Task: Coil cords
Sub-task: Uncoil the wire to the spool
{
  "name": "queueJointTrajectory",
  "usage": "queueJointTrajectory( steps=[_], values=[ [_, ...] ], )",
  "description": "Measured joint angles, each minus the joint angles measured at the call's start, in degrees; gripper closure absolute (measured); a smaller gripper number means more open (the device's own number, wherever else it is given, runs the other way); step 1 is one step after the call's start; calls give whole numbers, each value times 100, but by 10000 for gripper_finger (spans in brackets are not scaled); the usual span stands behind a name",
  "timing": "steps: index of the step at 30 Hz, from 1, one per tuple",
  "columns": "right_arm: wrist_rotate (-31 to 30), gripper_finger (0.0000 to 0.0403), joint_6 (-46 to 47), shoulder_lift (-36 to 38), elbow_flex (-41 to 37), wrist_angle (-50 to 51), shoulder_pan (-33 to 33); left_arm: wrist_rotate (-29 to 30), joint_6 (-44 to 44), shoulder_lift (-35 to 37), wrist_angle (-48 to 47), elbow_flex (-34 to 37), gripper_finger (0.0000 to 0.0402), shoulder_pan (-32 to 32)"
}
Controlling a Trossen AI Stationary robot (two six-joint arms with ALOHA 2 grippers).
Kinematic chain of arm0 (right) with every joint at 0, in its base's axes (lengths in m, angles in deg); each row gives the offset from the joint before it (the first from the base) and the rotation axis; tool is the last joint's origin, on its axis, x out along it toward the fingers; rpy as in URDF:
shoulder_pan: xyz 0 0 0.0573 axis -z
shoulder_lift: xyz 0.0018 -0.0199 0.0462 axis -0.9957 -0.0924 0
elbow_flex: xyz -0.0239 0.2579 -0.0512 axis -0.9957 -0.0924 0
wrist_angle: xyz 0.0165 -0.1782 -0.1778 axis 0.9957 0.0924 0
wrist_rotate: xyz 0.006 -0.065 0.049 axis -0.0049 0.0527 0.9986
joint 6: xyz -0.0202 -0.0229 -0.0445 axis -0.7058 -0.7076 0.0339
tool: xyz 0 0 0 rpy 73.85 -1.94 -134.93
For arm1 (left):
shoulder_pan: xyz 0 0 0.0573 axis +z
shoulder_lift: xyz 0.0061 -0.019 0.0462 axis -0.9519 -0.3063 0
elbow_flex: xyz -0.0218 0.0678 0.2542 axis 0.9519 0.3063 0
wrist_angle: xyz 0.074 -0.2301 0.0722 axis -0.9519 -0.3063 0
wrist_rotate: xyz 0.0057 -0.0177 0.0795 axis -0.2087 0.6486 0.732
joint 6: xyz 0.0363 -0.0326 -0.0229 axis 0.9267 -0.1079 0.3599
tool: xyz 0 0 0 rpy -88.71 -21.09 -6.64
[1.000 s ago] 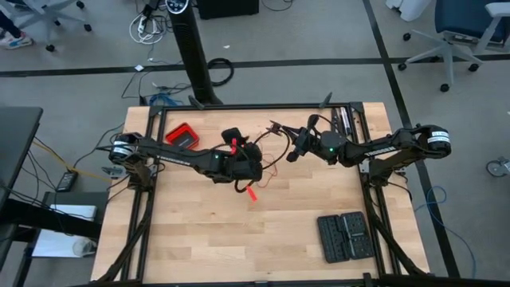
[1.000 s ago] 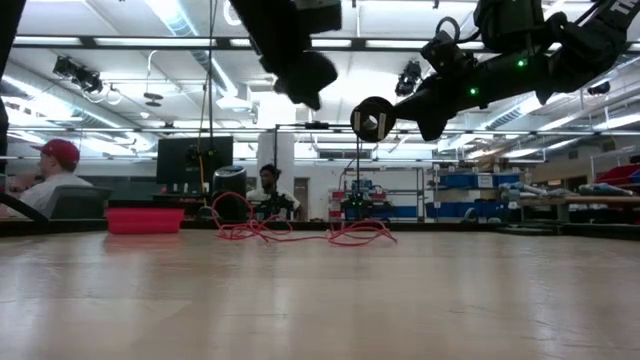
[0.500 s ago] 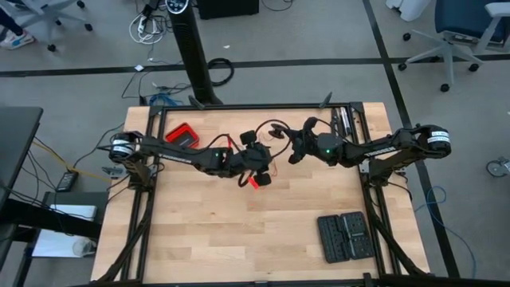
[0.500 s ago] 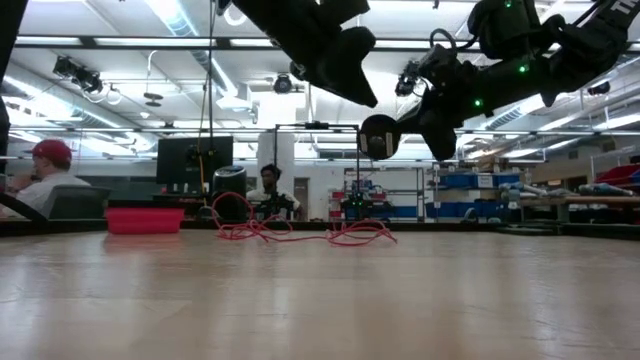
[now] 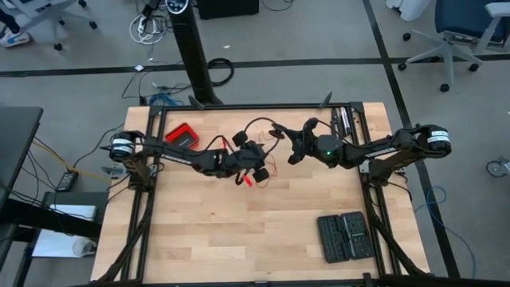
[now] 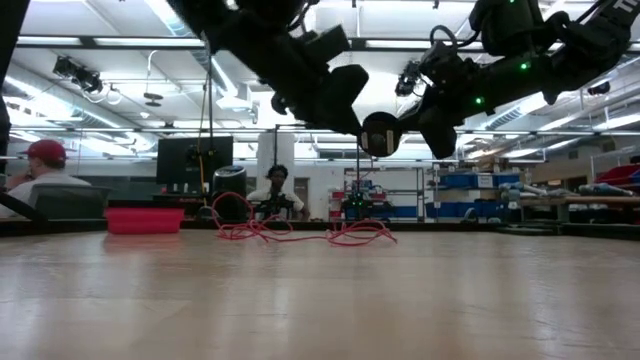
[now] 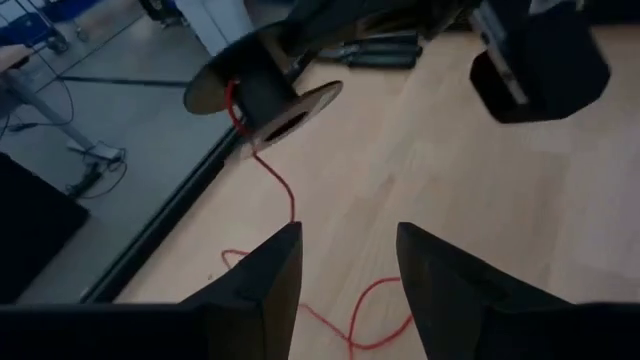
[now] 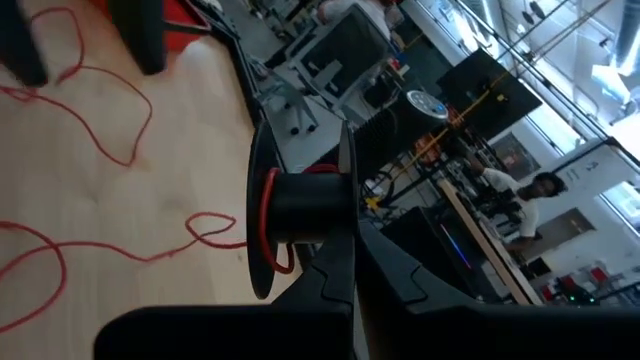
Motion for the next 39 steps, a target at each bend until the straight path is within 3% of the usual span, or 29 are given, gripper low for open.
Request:
queueJointTrajectory(
  steps=[5,11,19,27,35,39],
  values=[
    [91,403,17,0,0,-167,-78,-4,-137,-2,837,540,234,107],
    [192,403,149,1,0,-463,-128,-19,-2,-2,887,712,234,244],
    [471,403,465,2,0,-625,-125,-898,-223,-31,1180,717,234,317],
    [486,403,478,2,0,-620,-124,-689,-470,-149,1022,719,231,326],
    [300,403,468,2,0,-476,-124,-575,-302,-49,957,730,175,396],
    [296,403,474,2,0,-440,-122,-568,-153,282,756,732,172,396]
  ],
)
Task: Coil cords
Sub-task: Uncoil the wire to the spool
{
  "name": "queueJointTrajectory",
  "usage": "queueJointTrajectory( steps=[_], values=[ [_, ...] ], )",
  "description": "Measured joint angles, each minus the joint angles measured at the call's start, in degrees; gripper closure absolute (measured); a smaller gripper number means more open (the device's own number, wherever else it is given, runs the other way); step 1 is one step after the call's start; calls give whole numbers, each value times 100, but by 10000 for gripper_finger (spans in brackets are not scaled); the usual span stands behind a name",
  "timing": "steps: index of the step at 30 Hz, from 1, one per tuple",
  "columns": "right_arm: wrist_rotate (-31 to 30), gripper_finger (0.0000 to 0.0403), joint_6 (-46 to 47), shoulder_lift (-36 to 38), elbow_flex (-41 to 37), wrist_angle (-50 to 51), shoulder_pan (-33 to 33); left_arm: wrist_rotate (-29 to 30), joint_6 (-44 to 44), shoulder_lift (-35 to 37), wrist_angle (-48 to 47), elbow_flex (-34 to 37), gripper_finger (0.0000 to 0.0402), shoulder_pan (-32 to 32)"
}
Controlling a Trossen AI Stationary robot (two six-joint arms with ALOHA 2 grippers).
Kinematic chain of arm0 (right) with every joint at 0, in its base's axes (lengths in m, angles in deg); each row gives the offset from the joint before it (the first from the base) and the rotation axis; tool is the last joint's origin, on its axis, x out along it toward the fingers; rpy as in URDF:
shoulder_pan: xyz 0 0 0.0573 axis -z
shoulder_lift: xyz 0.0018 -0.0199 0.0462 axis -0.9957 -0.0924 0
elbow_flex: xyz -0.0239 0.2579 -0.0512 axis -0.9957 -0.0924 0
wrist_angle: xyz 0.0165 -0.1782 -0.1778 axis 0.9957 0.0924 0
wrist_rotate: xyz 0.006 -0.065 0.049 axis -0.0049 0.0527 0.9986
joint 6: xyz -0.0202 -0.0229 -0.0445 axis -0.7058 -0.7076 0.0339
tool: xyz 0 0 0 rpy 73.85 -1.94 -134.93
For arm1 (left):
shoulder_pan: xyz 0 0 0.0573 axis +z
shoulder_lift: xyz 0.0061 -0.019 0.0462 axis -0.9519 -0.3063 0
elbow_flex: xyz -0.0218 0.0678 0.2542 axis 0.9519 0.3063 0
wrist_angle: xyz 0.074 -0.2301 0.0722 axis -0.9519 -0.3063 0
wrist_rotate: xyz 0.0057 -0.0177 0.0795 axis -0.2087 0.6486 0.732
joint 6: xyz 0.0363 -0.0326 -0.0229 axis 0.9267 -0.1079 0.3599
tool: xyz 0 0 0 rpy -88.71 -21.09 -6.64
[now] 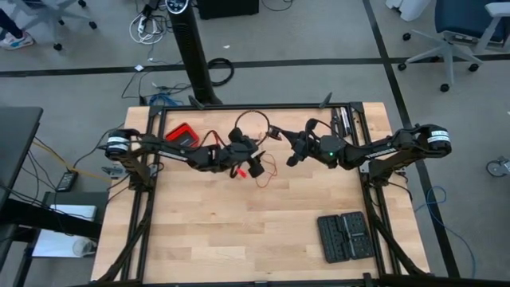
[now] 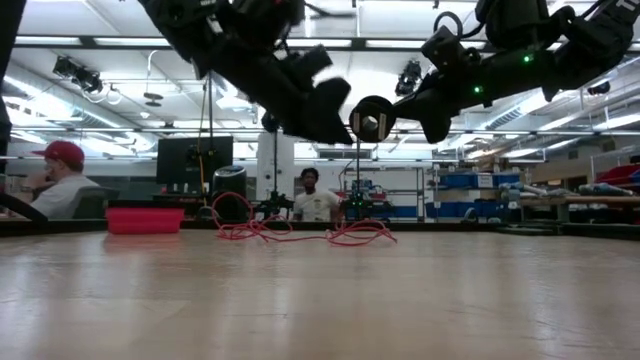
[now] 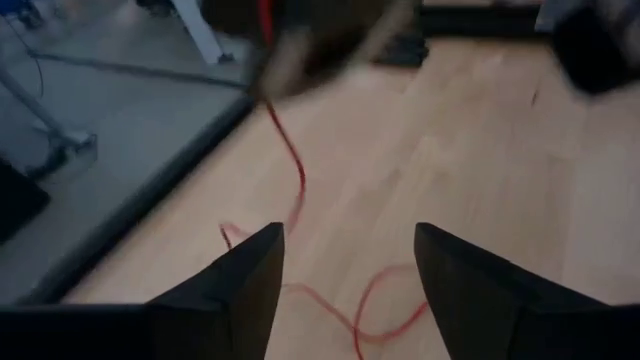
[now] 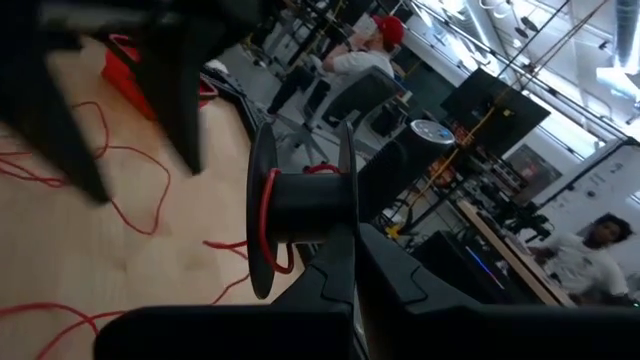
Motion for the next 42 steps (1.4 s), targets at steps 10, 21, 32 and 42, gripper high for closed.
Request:
queueJointTrajectory(
  steps=[10,21,32,42],
  values=[
    [195,403,226,0,0,155,65,-1065,1206,1433,-170,1,199,41],
    [1272,403,726,0,2,-217,310,-3108,1427,1952,673,751,200,621],
    [1242,403,2178,-1,2,-331,232,-3935,984,1959,1168,944,199,669],
    [1254,403,2295,0,2,-368,229,-3420,299,1903,1682,1661,199,706]
  ],
)
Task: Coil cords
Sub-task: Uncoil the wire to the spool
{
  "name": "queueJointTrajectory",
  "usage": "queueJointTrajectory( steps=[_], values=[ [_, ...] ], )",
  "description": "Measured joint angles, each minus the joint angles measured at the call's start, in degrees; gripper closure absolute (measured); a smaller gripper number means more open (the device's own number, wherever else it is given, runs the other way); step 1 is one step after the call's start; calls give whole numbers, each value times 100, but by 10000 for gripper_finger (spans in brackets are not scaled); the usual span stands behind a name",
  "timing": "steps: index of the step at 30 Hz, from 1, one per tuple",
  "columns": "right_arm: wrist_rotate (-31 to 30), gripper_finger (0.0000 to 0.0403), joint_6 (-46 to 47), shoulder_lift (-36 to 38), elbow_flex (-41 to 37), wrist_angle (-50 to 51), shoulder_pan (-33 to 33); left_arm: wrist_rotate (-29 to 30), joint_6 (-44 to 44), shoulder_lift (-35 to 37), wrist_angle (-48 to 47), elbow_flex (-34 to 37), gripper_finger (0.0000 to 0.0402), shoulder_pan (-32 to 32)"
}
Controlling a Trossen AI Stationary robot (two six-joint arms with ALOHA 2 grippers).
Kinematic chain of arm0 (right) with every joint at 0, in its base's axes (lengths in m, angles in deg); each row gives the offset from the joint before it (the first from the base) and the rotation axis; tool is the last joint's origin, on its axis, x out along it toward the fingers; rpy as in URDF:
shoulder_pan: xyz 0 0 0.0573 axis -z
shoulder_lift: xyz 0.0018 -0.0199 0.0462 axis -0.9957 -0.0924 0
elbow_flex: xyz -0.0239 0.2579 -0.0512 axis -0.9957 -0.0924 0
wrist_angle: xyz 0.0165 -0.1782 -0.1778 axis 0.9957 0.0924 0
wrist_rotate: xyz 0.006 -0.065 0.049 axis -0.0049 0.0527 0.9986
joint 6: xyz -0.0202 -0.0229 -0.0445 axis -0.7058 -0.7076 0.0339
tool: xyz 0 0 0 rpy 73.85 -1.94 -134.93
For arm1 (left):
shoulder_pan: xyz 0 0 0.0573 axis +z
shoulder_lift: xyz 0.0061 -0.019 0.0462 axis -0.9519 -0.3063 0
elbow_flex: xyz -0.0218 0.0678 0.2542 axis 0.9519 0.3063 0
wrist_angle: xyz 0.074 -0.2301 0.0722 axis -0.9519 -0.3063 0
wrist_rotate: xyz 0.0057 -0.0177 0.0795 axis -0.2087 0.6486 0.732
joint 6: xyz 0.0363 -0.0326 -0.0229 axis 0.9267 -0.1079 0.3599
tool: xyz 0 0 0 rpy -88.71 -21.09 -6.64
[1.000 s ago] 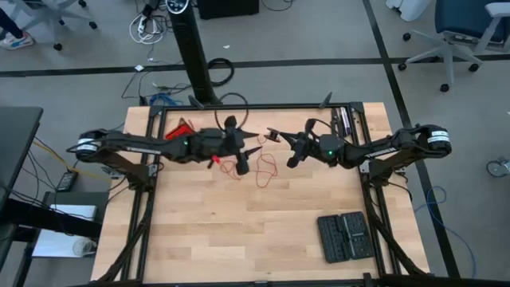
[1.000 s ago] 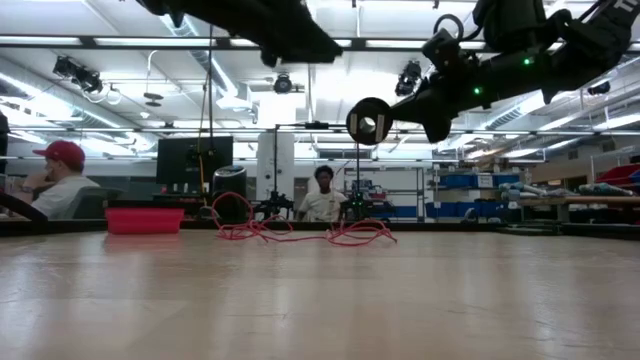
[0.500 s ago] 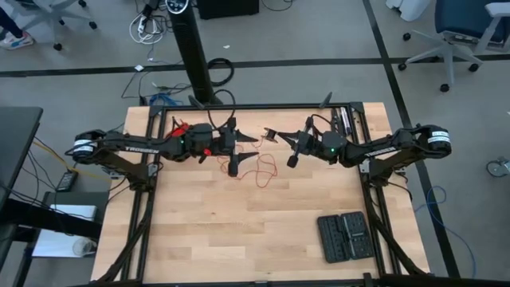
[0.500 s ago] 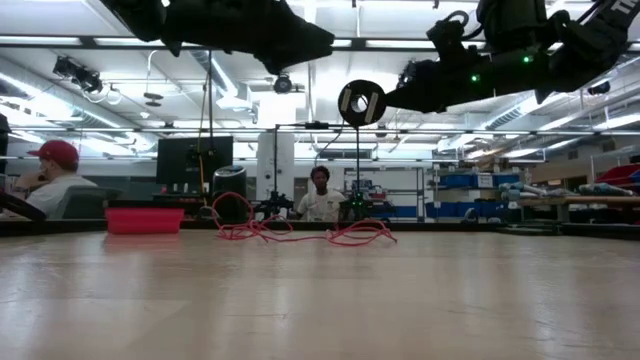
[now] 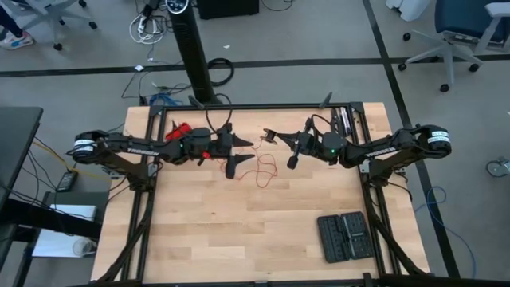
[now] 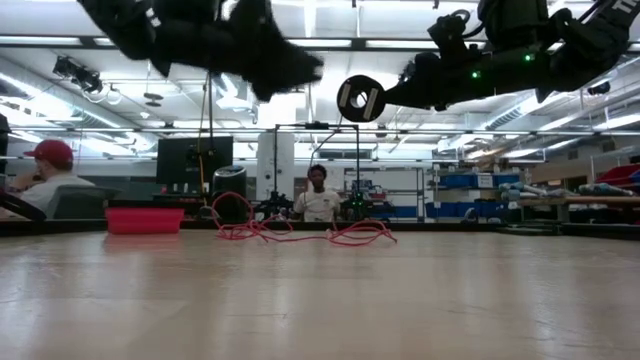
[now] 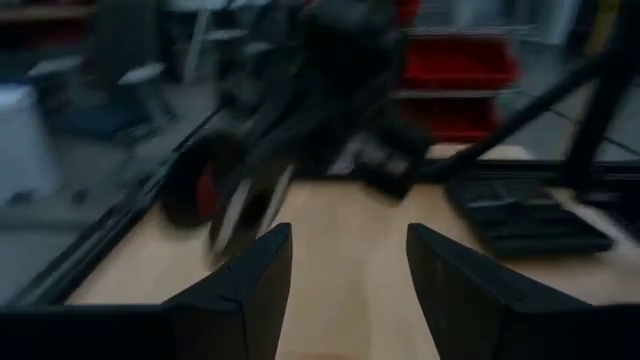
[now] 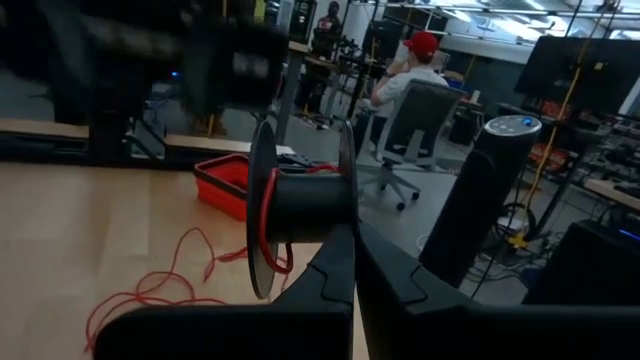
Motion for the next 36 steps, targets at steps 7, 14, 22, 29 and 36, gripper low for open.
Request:
queueJointTrajectory(
  steps=[7,14,22,29,36],
  values=[
    [393,403,220,-2,0,-87,-35,559,-1054,-480,198,310,199,-4],
    [614,403,-73,9,0,-554,-33,349,-1064,-1012,1310,256,199,-58],
    [785,403,-301,4,0,-541,94,911,-1049,-1031,1244,274,199,-53],
    [786,403,-319,2,0,-408,94,1141,-1191,-1031,1094,275,199,-53],
    [786,403,-349,2,0,-421,94,1612,-1117,-1031,586,276,190,-76]
  ],
)
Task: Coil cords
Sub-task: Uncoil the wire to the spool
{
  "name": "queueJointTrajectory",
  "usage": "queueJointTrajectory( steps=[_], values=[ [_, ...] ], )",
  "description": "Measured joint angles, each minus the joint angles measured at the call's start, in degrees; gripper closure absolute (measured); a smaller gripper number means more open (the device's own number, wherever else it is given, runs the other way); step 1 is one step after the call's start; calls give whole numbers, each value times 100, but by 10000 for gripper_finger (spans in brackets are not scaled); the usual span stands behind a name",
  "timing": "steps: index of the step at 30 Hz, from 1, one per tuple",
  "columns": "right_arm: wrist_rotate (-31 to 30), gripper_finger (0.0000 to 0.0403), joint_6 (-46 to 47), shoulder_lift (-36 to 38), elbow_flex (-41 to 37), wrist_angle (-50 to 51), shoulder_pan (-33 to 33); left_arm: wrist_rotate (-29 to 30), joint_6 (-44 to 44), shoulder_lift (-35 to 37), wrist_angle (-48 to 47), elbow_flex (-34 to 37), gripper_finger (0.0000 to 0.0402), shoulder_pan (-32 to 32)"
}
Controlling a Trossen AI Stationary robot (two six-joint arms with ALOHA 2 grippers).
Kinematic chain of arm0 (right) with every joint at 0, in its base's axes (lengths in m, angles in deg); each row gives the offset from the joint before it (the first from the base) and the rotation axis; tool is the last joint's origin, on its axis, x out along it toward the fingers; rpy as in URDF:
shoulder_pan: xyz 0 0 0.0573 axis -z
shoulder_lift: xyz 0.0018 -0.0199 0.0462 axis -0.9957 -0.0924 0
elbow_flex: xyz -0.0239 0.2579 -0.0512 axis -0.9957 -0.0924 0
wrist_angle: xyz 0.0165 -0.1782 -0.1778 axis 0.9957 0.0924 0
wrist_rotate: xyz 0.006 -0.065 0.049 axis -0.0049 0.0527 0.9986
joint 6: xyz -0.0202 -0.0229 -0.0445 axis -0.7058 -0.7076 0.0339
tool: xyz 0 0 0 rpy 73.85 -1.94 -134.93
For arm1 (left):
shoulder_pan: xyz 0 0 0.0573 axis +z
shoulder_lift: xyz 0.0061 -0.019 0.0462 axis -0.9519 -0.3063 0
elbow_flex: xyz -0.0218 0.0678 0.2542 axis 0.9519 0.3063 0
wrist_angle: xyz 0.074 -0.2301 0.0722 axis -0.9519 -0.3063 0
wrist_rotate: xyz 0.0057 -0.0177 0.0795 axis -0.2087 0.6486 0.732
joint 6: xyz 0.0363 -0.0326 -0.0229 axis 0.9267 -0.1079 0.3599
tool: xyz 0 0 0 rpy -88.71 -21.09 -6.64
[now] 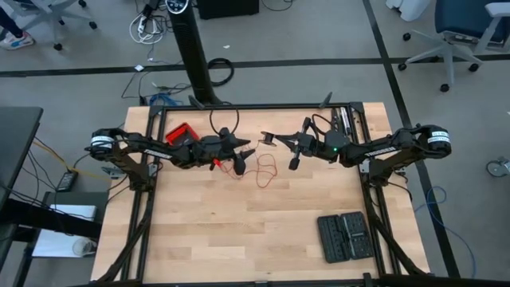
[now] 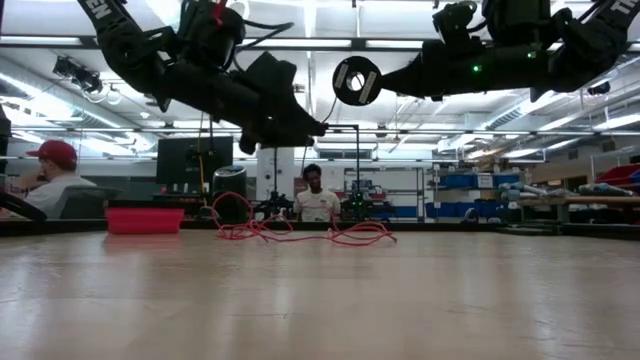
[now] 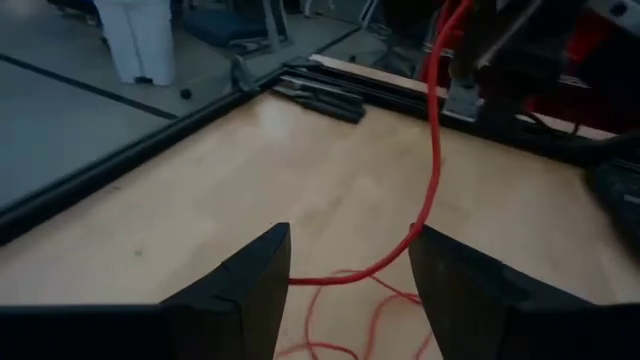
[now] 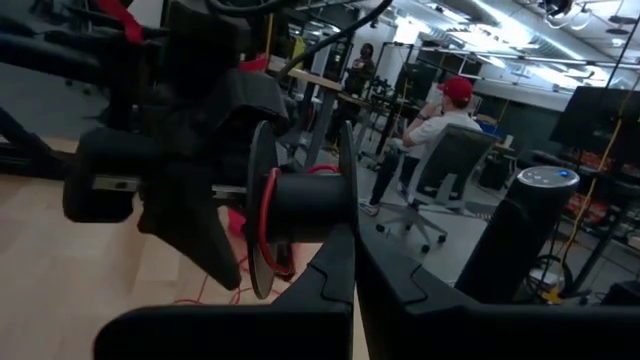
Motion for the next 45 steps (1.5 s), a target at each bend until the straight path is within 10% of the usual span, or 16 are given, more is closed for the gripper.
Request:
queueJointTrajectory(
  steps=[33,45],
  values=[
    [117,403,432,0,0,-20,-20,-183,2263,-3,555,0,181,-51],
    [184,403,464,0,0,-37,-20,-271,1267,-305,569,-180,394,-53]
  ],
)
